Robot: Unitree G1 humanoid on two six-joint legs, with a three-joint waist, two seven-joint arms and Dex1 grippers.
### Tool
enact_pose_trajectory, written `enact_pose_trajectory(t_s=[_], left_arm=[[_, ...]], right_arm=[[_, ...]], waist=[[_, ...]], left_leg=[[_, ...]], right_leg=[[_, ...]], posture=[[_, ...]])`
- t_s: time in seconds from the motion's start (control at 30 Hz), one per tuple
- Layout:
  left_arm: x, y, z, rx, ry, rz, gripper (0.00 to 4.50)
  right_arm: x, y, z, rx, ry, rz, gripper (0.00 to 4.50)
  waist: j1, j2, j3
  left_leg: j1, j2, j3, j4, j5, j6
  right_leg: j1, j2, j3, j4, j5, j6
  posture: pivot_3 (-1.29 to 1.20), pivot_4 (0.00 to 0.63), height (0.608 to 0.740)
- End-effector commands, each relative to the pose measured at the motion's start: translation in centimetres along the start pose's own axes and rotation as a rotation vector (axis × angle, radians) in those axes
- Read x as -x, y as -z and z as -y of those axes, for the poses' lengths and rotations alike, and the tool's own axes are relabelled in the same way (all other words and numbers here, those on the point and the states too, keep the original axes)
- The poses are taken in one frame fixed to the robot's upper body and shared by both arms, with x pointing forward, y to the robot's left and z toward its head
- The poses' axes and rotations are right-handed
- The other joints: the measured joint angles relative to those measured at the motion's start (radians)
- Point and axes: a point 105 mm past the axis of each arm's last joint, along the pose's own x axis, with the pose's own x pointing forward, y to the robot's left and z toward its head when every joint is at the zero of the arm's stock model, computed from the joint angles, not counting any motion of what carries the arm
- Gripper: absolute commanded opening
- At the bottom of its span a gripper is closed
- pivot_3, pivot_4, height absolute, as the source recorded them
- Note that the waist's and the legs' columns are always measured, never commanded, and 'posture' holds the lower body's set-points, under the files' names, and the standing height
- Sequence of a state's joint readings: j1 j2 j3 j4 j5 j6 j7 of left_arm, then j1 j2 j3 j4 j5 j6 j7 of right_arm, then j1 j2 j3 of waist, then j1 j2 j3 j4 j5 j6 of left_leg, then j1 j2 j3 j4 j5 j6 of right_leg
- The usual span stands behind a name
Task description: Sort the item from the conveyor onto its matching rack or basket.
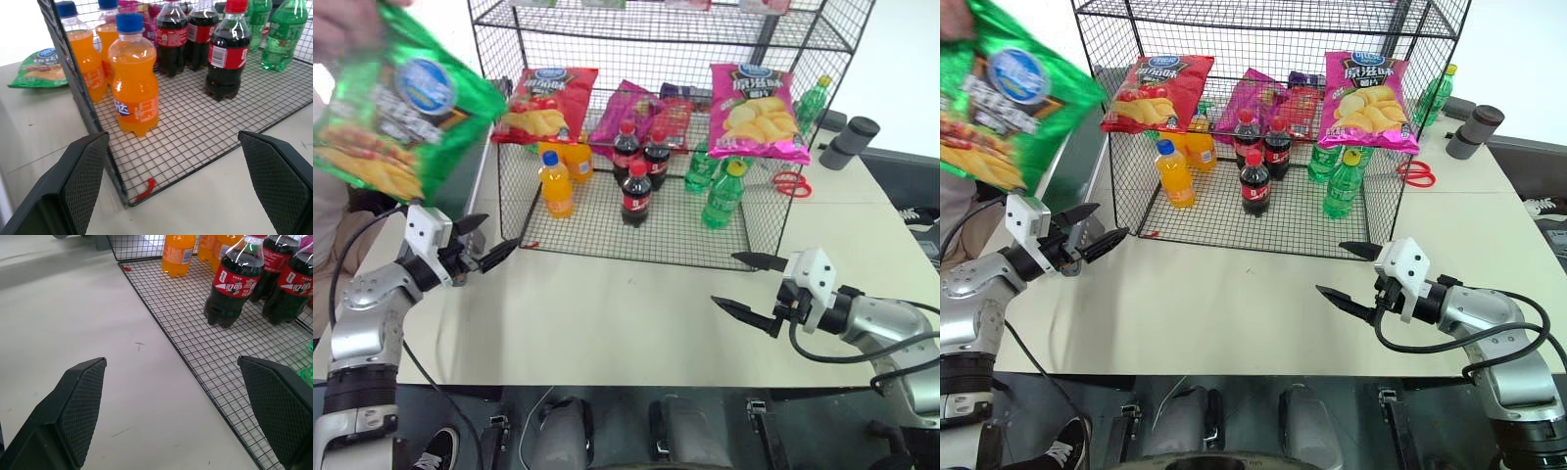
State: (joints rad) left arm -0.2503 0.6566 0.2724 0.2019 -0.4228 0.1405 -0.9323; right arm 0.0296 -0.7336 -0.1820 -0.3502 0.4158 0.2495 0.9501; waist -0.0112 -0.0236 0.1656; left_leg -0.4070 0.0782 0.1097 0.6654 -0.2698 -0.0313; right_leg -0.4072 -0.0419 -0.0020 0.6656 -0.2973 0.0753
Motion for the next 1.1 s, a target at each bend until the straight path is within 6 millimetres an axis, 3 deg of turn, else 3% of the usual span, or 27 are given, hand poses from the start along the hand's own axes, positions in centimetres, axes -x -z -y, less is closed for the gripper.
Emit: enact_pose_trajectory(t_s=[0.03,0.3,0.63,0.87,1.1], left_arm=[[-0.2,-0.7,0.3,-0.029,0.009,0.020,4.50],[0.1,-0.4,0.6,0.032,0.030,-0.002,4.50],[0.7,-0.5,0.6,-0.024,-0.004,0.008,4.50],[0.8,-0.1,0.3,-0.042,-0.018,0.010,4.50],[0.0,-1.2,-0.2,-0.064,-0.033,0.050,4.50]], right_arm=[[0.0,-1.1,0.2,0.042,-0.009,0.022,4.48],[-0.8,-1.3,-0.2,0.039,-0.053,0.038,4.48],[-1.6,-1.2,-0.5,0.043,-0.091,0.046,4.48],[-1.9,-1.1,-0.3,0.058,-0.096,0.049,4.48],[-2.2,-1.6,0.9,0.089,-0.083,0.064,4.48]], waist=[[0.000,0.000,0.000],[-0.001,0.000,0.000],[0.000,0.000,0.000],[0.000,0.000,0.000],[0.000,0.000,0.000]], left_leg=[[0.000,0.000,0.000,0.000,0.000,0.000],[0.000,0.000,0.000,0.000,0.000,0.000],[0.000,0.000,0.000,0.000,0.000,0.000],[0.000,0.000,0.000,0.000,0.000,0.000],[0.000,0.000,0.000,0.000,0.000,0.000]], right_leg=[[0.000,0.000,0.000,0.000,0.000,0.000],[0.000,0.000,0.000,0.000,0.000,0.000],[0.000,0.000,0.000,0.000,0.000,0.000],[0.000,0.000,0.000,0.000,0.000,0.000],[0.000,0.000,0.000,0.001,0.000,0.000]], posture=[[0.00,0.150,0.740],[0.00,0.150,0.740],[0.00,0.150,0.740],[0.00,0.150,0.740],[0.00,0.150,0.740]])
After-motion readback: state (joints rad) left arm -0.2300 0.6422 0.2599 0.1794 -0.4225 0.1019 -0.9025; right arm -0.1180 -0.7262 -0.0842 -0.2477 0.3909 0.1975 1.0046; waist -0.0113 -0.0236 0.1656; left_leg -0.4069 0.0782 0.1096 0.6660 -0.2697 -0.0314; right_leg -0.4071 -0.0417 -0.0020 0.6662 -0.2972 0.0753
